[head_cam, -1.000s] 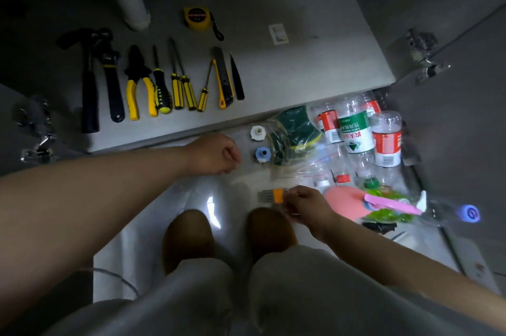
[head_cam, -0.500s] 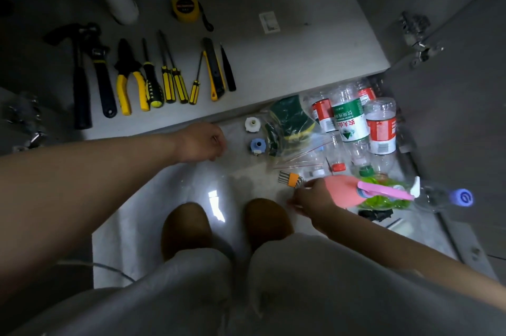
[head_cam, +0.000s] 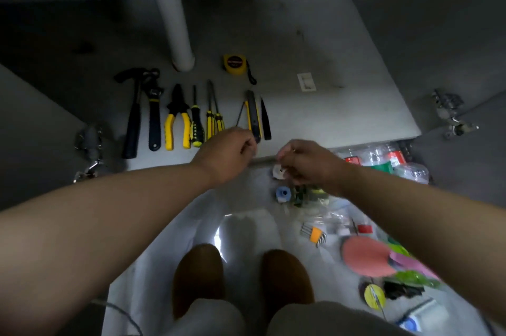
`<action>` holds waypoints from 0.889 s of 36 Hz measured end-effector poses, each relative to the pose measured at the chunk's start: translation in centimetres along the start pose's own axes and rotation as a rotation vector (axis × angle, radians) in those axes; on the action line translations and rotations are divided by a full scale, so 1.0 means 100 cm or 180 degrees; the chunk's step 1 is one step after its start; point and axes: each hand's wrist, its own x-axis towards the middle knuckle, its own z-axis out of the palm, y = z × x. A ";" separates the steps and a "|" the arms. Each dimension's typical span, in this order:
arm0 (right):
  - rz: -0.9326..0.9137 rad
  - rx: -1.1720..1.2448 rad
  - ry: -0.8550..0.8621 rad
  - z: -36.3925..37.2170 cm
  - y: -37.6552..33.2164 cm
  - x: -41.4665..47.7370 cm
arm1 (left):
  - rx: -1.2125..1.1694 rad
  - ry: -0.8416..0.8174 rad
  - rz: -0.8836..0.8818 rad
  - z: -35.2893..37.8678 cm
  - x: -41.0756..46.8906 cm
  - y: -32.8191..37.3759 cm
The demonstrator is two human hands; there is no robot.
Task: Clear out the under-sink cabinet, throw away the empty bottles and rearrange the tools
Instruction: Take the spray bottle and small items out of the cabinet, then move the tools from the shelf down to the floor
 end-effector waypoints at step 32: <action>-0.0693 -0.1801 0.1329 -0.006 -0.017 0.137 | 0.1339 0.0017 -0.0639 -0.057 0.198 -0.056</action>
